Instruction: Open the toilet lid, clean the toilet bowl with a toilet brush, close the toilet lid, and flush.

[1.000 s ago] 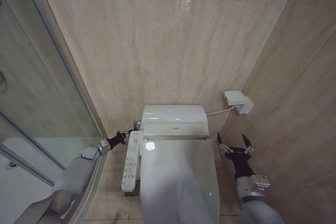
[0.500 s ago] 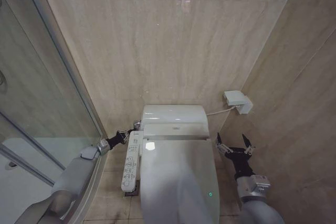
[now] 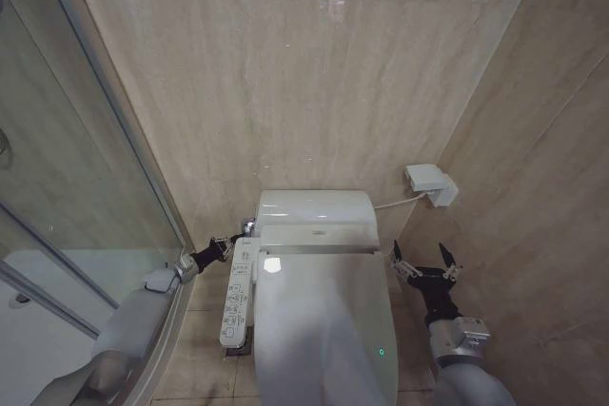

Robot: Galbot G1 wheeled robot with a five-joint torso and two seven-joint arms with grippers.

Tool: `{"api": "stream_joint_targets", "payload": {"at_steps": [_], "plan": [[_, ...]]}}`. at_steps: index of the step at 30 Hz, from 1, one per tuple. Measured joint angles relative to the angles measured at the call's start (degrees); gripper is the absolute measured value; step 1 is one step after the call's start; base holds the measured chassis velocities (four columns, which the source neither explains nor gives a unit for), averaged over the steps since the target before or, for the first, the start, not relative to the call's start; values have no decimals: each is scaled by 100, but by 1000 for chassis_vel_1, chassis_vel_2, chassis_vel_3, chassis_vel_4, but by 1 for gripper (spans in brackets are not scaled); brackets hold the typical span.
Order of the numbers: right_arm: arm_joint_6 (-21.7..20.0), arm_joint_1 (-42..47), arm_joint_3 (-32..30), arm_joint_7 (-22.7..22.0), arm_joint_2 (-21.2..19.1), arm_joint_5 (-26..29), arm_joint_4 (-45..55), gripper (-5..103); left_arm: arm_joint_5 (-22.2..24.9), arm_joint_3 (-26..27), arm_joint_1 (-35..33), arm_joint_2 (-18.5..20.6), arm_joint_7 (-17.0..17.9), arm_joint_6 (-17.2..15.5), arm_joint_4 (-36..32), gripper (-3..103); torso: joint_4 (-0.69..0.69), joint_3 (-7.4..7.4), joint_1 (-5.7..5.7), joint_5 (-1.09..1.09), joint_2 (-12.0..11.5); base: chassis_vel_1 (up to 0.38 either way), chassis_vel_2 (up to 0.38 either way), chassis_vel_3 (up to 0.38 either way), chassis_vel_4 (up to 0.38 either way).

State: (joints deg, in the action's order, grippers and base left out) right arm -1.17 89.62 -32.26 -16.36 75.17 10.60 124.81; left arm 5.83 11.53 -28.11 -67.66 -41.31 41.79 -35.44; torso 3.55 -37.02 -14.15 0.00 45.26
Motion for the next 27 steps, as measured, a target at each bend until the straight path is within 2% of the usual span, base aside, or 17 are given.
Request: {"api": "stream_joint_targets", "payload": {"at_steps": [12, 14, 15, 16, 17, 21, 22, 23, 24, 25, 26, 27], "plan": [[0, 0, 0, 0, 0, 0, 0, 100, 77, 781, -570, 129, 32, -43, -408, 0, -2, 0, 0, 0, 0, 0, 0, 0, 0], [0, 0, 0, 0, 0, 0, 0, 100, 229, 906, -708, 149, 152, -101, -606, 0, -1, 0, 0, -1, 0, 0, 0, 0, 0], [0, 0, 0, 0, 0, 0, 0, 100, 303, 968, -795, 156, 269, -156, -747, 0, 0, 0, 0, 0, 0, 0, 0, 0, 0], [0, 0, 0, 0, 0, 0, 0, 100, 398, 1042, -933, 157, 581, -261, -987, 0, -1, 0, 0, 0, 0, 0, 0, 0, 0], [0, 0, 0, 0, 0, 0, 0, 100, 398, 1042, -933, 157, 581, -261, -987, 0, -1, 0, 0, 0, 0, 0, 0, 0, 0], [0, 0, 0, 0, 0, 0, 0, 100, 623, 1188, -1262, 97, 1694, -516, -1566, 0, -1, 0, 0, 0, 0, 0, 0, 0, 0], [0, 0, 0, 0, 0, 0, 0, 100, 623, 1188, -1262, 97, 1694, -516, -1566, 0, -1, 0, 0, 0, 0, 0, 0, 0, 0], [0, 0, 0, 0, 0, 0, 0, 100, 623, 1212, -1338, 75, 2075, -560, -1698, 0, 0, 0, 0, 0, 0, 0, 0, 0, 0], [0, 0, 0, 0, 0, 0, 0, 100, 610, 1220, -1375, 68, 2300, -584, -1760, 0, 0, 0, 0, 0, 0, 0, 0, 0, 0], [0, 0, 0, 0, 0, 0, 0, 100, 610, 1220, -1375, 68, 2300, -584, -1760, 0, 0, 0, 0, 0, 0, 0, 0, 0, 0], [0, 0, 0, 0, 0, 0, 0, 100, 570, 1247, -1437, 55, 2724, -659, -1893, 0, 0, 0, 0, 0, 0, 0, 0, 0, 0], [0, 0, 0, 0, 0, 0, 0, 100, 555, 1257, -1478, 50, 2947, -723, -1989, 0, 0, 0, 0, 0, 0, 0, 0, 0, 0]]}}
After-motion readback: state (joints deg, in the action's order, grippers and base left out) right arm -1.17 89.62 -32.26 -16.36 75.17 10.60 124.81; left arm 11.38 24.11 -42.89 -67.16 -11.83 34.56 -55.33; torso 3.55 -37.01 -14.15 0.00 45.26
